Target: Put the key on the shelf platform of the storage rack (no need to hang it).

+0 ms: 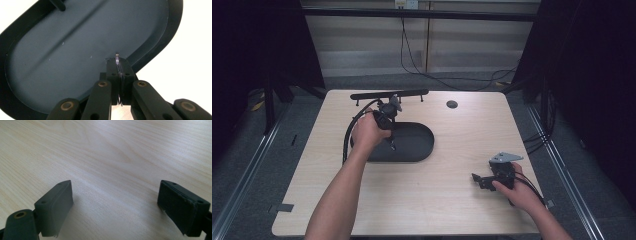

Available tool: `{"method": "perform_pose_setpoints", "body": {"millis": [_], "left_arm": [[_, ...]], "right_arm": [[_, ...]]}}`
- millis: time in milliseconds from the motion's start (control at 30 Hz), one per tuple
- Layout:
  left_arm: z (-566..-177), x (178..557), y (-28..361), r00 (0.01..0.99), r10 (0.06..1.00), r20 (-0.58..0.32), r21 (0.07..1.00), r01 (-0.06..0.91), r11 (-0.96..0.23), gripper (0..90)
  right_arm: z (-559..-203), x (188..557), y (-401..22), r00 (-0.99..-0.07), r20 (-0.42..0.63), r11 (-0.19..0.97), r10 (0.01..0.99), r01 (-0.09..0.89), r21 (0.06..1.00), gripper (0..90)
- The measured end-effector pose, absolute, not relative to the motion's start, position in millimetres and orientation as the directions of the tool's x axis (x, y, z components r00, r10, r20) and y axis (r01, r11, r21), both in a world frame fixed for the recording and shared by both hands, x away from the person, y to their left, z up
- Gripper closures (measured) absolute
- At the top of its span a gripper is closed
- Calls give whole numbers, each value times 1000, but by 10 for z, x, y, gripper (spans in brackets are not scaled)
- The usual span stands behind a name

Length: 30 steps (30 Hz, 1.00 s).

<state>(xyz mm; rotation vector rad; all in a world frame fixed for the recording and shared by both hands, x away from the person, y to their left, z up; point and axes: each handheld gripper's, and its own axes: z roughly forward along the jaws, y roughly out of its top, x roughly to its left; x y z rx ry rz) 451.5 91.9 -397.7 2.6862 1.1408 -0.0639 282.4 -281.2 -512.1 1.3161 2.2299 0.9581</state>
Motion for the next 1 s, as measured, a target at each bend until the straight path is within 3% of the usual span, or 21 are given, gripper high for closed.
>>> {"method": "perform_pose_setpoints", "body": {"millis": [1000], "left_arm": [[-4139, 4565, 995, 676, 725, -132, 209, 734, -646, 879]], "right_arm": [[-5118, 2825, -2810, -490, 24, 329, 871, 619, 714, 124]]}}
